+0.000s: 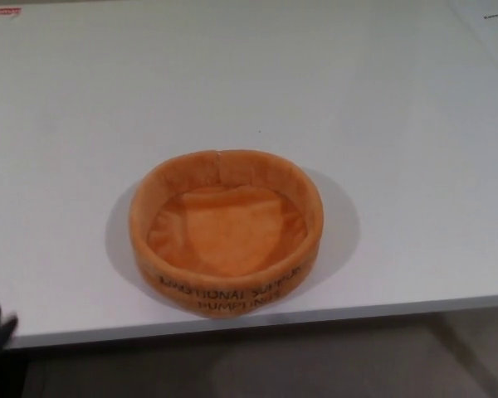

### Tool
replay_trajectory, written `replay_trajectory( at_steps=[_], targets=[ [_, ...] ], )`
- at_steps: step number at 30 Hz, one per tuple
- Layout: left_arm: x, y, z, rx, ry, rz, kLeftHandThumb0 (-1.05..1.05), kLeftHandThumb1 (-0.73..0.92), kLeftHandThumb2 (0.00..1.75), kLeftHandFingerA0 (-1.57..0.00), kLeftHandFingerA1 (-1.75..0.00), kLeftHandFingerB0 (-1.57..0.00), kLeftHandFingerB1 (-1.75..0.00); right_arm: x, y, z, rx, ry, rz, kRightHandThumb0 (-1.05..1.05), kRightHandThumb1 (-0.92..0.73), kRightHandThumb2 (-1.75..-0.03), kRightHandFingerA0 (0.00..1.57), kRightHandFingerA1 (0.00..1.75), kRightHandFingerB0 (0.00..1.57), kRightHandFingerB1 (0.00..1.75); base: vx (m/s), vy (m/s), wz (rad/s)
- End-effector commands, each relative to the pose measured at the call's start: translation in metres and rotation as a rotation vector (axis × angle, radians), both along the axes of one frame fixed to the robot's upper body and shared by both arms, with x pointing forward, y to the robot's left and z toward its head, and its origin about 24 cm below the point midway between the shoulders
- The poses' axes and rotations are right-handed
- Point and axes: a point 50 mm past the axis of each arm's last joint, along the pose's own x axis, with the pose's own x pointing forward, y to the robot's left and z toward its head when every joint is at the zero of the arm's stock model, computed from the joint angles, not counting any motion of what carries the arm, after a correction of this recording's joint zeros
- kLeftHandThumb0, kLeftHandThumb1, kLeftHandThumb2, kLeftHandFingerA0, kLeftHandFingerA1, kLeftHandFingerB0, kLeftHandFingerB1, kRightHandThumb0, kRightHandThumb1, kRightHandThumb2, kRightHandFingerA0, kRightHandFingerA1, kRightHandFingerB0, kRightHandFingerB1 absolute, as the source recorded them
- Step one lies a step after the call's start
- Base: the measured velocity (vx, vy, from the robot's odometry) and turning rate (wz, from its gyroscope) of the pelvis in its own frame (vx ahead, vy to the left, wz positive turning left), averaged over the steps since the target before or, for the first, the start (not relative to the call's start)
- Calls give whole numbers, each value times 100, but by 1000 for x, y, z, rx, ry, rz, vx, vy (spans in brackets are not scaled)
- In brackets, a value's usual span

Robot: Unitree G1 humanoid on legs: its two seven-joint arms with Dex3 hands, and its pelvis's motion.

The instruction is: A soft plate is kept in the center of the table close to the robot and the robot uses its left hand to pick up the plate, turns it upside down and places it back on the table

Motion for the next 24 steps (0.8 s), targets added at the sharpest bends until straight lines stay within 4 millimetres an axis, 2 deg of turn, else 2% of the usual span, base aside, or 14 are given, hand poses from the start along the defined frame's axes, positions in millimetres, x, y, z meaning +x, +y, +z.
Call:
replay_trajectory(
  at_steps=[1, 4, 5, 8, 9, 10, 11, 15, 18, 19, 21, 22, 23, 24],
  targets=[
    [22, 7, 22, 148, -60, -34, -91, 82, 66, -31, -31, -25, -28, 1, -2, 5, 2, -25, 2, -68, -84, -65, 46, 46, 29, 36, 0, 0, 0],
    [40, 8, 35, 219, -127, -65, -86, 78, 65, -35, -34, -33, -31, 2, -4, 2, -5, -10, 1, -71, -84, -66, 47, 42, 29, 33, 0, 0, 0],
    [48, 8, 40, 270, -154, -72, -86, 65, 105, -34, -52, -18, -41, 2, -4, 1, -1, -10, -2, -71, -84, -66, 47, 41, 29, 33, 0, 0, 0],
    [57, 7, 46, 308, -159, -92, -87, 65, 105, -35, -52, -21, -42, -3, -2, -3, 17, 2, -1, -68, -84, -66, 47, 41, 29, 33, 0, 0, 0],
    [64, 3, 50, 337, -156, -113, -89, 68, 106, -34, -52, -21, -42, -2, 0, -3, 30, -13, 30, -66, -87, -67, 40, 44, 25, 30, 0, 0, 0],
    [67, 2, 52, 350, -154, -120, -89, 68, 106, -34, -52, -21, -42, -1, 1, -2, 35, -20, 43, -66, -87, -67, 40, 44, 25, 30, 0, 0, 0],
    [70, 0, 53, 370, -157, -130, -88, 75, 69, -37, -39, -32, -34, -2, 1, -2, 30, -15, 45, -67, -87, -67, 39, 44, 25, 30, 0, 0, 0],
    [87, -14, 60, 443, -167, -160, -85, 81, 66, -37, -35, -35, -31, -2, 0, -2, 22, -6, 46, -69, -87, -67, 38, 45, 25, 30, 0, 0, 0],
    [100, -24, 67, 508, -174, -168, -91, 74, 74, -34, -39, -31, -33, -3, 0, -1, 12, 0, 43, -67, -87, -67, 38, 44, 24, 29, 0, 0, 0],
    [104, -28, 69, 527, -173, -181, -87, 85, 67, -33, -36, -32, -30, -3, 0, 0, 9, 1, 45, -67, -87, -67, 39, 44, 24, 29, 0, 0, 0],
    [108, -33, 72, 543, -171, -199, -87, 86, 67, -32, -35, -31, -30, -2, 0, 1, 8, -2, 46, -67, -87, -67, 38, 44, 24, 29, 0, 0, 0],
    [113, -38, 75, 559, -175, -219, -87, 87, 67, -32, -34, -31, -30, 0, 0, 2, 1, -6, 49, -69, -71, -102, 31, 55, 16, 44, 0, 0, 0],
    [116, -42, 78, 572, -179, -231, -87, 87, 67, -33, -34, -30, -30, 1, 0, 2, -3, -7, 49, -69, -88, -67, 38, 44, 24, 29, 0, 0, 0],
    [118, -43, 79, 579, -182, -237, -87, 87, 67, -33, -34, -30, -30, 1, 0, 3, -4, -7, 48, -69, -88, -67, 38, 44, 24, 29, 0, 0, 0]
  ],
)
